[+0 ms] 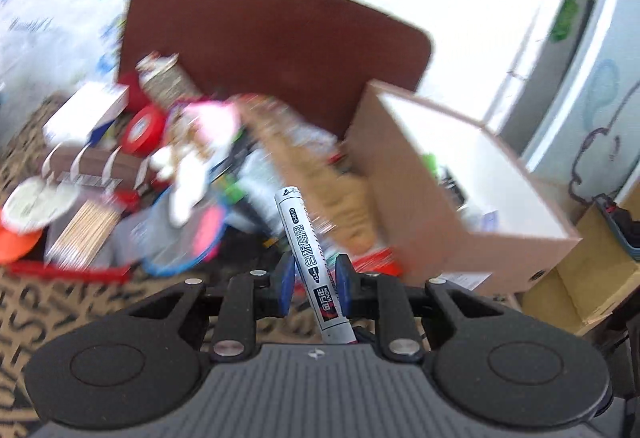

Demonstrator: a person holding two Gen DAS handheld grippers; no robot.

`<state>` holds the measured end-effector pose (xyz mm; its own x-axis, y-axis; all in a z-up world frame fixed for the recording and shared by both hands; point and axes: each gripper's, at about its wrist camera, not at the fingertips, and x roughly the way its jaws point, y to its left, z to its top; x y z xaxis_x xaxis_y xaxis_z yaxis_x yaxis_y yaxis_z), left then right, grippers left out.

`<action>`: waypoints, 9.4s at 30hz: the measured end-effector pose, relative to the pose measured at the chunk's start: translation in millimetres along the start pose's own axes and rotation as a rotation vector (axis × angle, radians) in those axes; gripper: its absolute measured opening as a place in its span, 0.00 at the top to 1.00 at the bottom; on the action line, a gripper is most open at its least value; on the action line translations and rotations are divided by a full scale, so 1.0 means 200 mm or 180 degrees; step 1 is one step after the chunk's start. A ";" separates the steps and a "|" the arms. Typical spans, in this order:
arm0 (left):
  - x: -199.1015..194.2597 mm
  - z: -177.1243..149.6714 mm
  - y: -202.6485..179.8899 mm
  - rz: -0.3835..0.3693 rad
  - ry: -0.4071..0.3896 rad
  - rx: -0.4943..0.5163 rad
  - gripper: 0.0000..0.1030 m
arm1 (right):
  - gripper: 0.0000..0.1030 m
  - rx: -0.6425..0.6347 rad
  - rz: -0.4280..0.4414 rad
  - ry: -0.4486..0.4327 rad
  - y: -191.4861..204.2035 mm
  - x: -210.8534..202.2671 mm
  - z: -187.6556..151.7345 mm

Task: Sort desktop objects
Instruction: 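Lift the white marker and carry it toward the white box, then lower the white marker into the box and open the left gripper, then withdraw the left gripper from the box back toward the table, then grasp the blue-rimmed mesh net with the left gripper while the right grasps the yellow-capped chalk marker, then carry the net and chalk marker into the white box while both grippers open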

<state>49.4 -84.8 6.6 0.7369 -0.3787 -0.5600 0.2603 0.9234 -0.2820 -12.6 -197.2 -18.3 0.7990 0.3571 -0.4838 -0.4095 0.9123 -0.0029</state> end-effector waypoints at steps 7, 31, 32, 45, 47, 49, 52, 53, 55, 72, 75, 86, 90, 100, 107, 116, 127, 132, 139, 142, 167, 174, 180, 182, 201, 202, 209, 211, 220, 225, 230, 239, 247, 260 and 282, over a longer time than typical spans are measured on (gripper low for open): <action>0.07 0.15 -0.28 -0.0225 -0.0174 0.0251 0.79 | 0.83 0.0089 -0.0320 -0.0273 -0.25 -0.13 0.10; 0.79 0.39 -0.56 -0.0444 0.0353 0.0398 0.78 | 0.83 0.0690 -0.0625 0.0029 -1.01 0.21 0.20; 0.80 0.39 -0.56 -0.0438 0.0342 0.0431 0.78 | 0.83 0.0702 -0.0618 0.0054 -1.02 0.23 0.20; 0.85 0.42 -0.59 -0.0373 0.0221 0.0717 0.77 | 0.83 0.0772 -0.0598 0.0082 -1.03 0.30 0.16; 0.85 0.41 -0.59 -0.0413 0.0190 0.0756 0.60 | 0.82 0.0802 -0.0574 0.0084 -1.04 0.32 0.16; 0.84 0.41 -0.60 -0.0490 0.0157 0.0812 0.44 | 0.81 0.0803 -0.0580 0.0098 -1.04 0.32 0.16; 0.81 0.41 -0.62 -0.0468 0.0082 0.0841 0.24 | 0.76 0.0798 -0.0675 0.0108 -1.05 0.30 0.16; 0.81 0.41 -0.62 -0.0476 0.0058 0.0841 0.21 | 0.67 0.0802 -0.0739 0.0112 -1.05 0.29 0.16; 0.79 0.42 -0.62 -0.0458 0.0041 0.0788 0.15 | 0.53 0.0823 -0.0840 0.0096 -1.06 0.28 0.16; 0.59 0.41 -0.63 -0.0443 -0.0136 0.0746 0.07 | 0.07 0.0778 -0.1180 -0.0072 -1.00 0.10 0.17; 0.55 0.39 -0.63 -0.0430 -0.0175 0.0777 0.07 | 0.07 0.0770 -0.1185 -0.0087 -0.98 0.08 0.17; 0.36 0.32 -0.64 -0.0441 -0.0350 0.0838 0.07 | 0.07 0.0702 -0.1242 -0.0164 -0.89 -0.06 0.16; 0.27 0.29 -0.63 -0.0383 -0.0409 0.0811 0.07 | 0.07 0.0693 -0.1246 -0.0213 -0.83 -0.11 0.16; 0.05 0.17 -0.53 -0.0201 -0.0503 0.0737 0.07 | 0.06 0.0757 -0.1186 -0.0326 -0.70 -0.26 0.12; -0.04 0.07 -0.43 -0.0121 -0.0429 0.0692 0.07 | 0.06 0.0757 -0.1043 -0.0320 -0.56 -0.30 0.08; -0.12 -0.11 -0.23 -0.0022 -0.0289 0.0374 0.07 | 0.06 0.0619 -0.0853 -0.0164 -0.36 -0.25 0.02; -0.17 -0.24 0.11 0.0239 -0.0184 -0.0102 0.07 | 0.06 0.0392 -0.0495 0.0180 -0.10 -0.05 -0.05; -0.17 -0.23 0.29 0.0356 -0.0185 -0.0385 0.07 | 0.06 0.0184 -0.0329 0.0223 0.00 0.04 -0.03; -0.11 -0.22 0.44 0.0298 -0.0224 -0.0558 0.14 | 0.07 -0.0061 -0.0097 0.0244 0.08 0.18 -0.02; -0.06 -0.20 0.48 0.0246 -0.0206 -0.0561 0.26 | 0.10 -0.0163 -0.0085 0.0269 0.10 0.25 -0.01; 0.30 -0.07 0.54 0.0070 0.0033 -0.0358 0.55 | 0.55 -0.0512 -0.0336 0.0447 -0.04 0.64 0.09; 0.38 -0.07 0.55 0.0093 0.0159 -0.0351 0.64 | 0.68 -0.0380 -0.0324 0.0446 -0.10 0.70 0.10; 0.36 -0.06 0.53 0.0101 0.0143 -0.0253 0.74 | 0.80 -0.0227 -0.0339 0.0444 -0.15 0.69 0.10; 0.33 -0.06 0.53 0.0090 0.0134 -0.0259 0.77 | 0.82 -0.0213 -0.0333 0.0444 -0.15 0.68 0.10; -0.03 -0.23 0.52 -0.0035 0.0105 -0.0162 0.90 | 0.77 -0.0451 -0.0107 0.0470 -0.11 0.55 0.08; -0.04 -0.24 0.53 -0.0035 0.0101 -0.0184 0.90 | 0.72 -0.0435 -0.0073 0.0497 -0.11 0.56 0.07; -0.03 -0.25 0.54 -0.0091 0.0122 -0.0196 0.87 | 0.70 -0.0500 0.0159 0.0479 -0.10 0.50 0.04; -0.02 -0.25 0.54 -0.0098 0.0121 -0.0201 0.87 | 0.67 -0.0639 0.0252 0.0516 -0.10 0.47 0.01; 0.01 -0.26 0.57 -0.0037 0.0135 -0.0331 0.72 | 0.59 -0.0748 0.0265 0.0820 -0.13 0.51 -0.09; 0.02 -0.27 0.57 -0.0109 0.0209 -0.0348 0.82 | 0.65 -0.0799 0.0279 0.0974 -0.08 0.47 -0.10; -0.04 -0.29 0.52 -0.0117 0.0227 -0.0091 0.87 | 0.74 -0.0868 0.0426 0.1136 0.00 0.36 -0.12; -0.12 -0.40 0.55 -0.0060 0.0327 -0.0038 0.76 | 0.72 -0.1010 0.0762 0.1164 0.10 0.21 -0.17; 0.01 -0.36 0.49 0.0026 0.0334 -0.0004 0.72 | 0.72 -0.0956 0.0774 0.1126 0.11 0.25 -0.17; 0.06 -0.33 0.51 0.0142 0.0259 -0.0138 0.72 | 0.72 -0.1010 0.0842 0.1112 0.14 0.27 -0.16; -0.28 -0.15 0.44 -0.0226 -0.0233 -0.0230 0.99 | 0.87 -0.0502 0.0892 0.0762 0.01 0.08 -0.09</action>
<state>12.8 15.8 -10.4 0.7624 -0.4350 -0.4791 0.2697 0.8866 -0.3758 -8.2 -192.6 -41.5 0.5291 0.5140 -0.6752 -0.6744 0.7376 0.0330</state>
